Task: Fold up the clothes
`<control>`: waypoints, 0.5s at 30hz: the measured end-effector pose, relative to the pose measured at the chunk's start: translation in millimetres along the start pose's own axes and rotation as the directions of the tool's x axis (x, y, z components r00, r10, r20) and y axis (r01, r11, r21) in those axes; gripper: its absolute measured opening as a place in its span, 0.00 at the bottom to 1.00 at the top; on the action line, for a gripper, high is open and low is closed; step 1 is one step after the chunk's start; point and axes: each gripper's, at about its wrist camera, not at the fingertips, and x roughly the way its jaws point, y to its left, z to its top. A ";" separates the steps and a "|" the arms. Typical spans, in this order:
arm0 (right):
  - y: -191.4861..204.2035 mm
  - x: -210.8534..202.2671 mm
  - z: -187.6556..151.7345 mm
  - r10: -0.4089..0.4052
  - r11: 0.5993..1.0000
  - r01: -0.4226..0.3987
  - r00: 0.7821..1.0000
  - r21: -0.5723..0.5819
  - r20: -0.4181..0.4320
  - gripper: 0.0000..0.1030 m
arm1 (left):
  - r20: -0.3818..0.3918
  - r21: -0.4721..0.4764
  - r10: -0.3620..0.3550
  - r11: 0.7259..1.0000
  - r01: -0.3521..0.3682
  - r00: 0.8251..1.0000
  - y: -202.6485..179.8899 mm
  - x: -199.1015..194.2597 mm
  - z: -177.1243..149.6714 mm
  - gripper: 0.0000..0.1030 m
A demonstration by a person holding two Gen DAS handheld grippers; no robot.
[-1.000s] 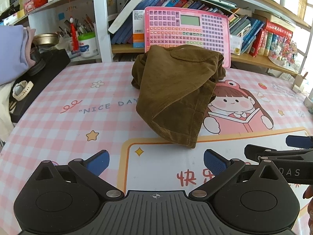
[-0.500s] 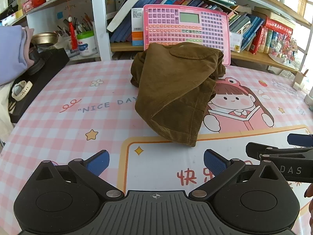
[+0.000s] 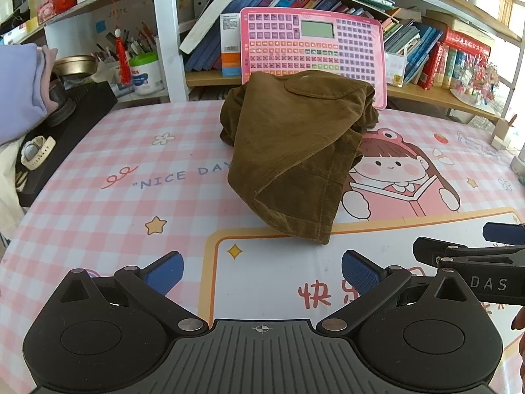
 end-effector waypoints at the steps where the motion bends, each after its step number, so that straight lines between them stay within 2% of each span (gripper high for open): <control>1: -0.1 -0.3 -0.2 0.000 1.000 0.000 1.000 0.000 0.000 0.98 | 0.000 0.000 0.000 1.000 0.000 1.000 0.1 -0.2 -0.1 1.00; 15: 0.2 -4.0 -1.8 -0.005 1.000 0.005 1.000 0.000 0.006 0.98 | -0.003 -0.001 0.002 1.000 -0.002 1.000 -0.2 -2.2 -1.0 1.00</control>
